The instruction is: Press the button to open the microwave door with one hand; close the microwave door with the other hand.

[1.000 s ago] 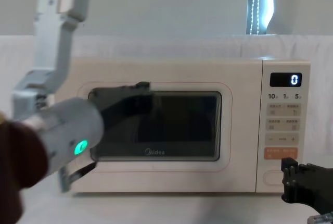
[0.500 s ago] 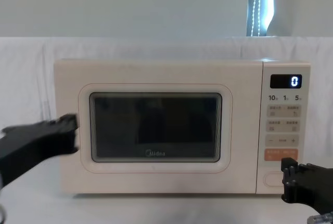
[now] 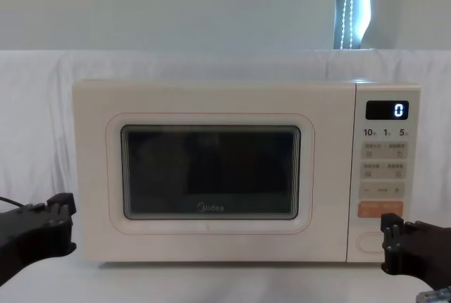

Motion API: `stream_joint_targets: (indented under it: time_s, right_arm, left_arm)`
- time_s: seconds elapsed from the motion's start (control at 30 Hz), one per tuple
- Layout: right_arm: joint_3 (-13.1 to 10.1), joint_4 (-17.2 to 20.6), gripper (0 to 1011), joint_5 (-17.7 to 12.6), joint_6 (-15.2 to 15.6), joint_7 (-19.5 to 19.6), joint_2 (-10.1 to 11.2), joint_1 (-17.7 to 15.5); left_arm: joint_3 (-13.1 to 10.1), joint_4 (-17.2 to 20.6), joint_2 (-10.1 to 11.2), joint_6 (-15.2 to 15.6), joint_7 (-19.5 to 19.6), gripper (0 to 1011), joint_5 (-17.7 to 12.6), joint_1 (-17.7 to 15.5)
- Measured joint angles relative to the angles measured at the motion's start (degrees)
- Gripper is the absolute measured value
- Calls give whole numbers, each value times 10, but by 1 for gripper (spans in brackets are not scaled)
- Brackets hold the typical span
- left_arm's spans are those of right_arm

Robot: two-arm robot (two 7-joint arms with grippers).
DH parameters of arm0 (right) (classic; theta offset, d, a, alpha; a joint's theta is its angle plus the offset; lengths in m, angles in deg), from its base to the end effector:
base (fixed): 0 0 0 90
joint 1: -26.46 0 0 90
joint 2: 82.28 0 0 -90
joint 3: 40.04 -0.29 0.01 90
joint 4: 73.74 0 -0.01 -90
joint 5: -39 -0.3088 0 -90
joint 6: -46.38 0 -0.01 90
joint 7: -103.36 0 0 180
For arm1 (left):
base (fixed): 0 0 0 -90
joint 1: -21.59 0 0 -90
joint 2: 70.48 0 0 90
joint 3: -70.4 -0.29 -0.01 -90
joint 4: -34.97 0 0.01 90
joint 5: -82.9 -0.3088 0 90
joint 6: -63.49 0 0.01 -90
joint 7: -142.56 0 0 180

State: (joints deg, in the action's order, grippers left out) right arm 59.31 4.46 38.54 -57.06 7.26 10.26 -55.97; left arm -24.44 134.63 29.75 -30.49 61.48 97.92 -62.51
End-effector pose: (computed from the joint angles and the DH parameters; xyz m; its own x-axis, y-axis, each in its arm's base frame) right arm 0.3613 0.0359 -0.3198 0.2575 -0.9636 0.0725 0.9532 0.2656 0.1444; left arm 0.2976 0.0168 -0.2787 0.2675 0.9607 -0.0742 -0.9577 0.2566 -0.1306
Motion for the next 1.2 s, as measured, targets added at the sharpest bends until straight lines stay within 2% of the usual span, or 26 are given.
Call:
stream_joint_targets:
  time_s: [0.7,1.2]
  right_arm:
    - [0,0,0,0,0,0,0,0]
    - [0,0,0,0,0,0,0,0]
  left_arm:
    - [-13,-44,-11,-2,8,0,-15,-36]
    - [-15,-45,-12,1,8,0,-18,-39]
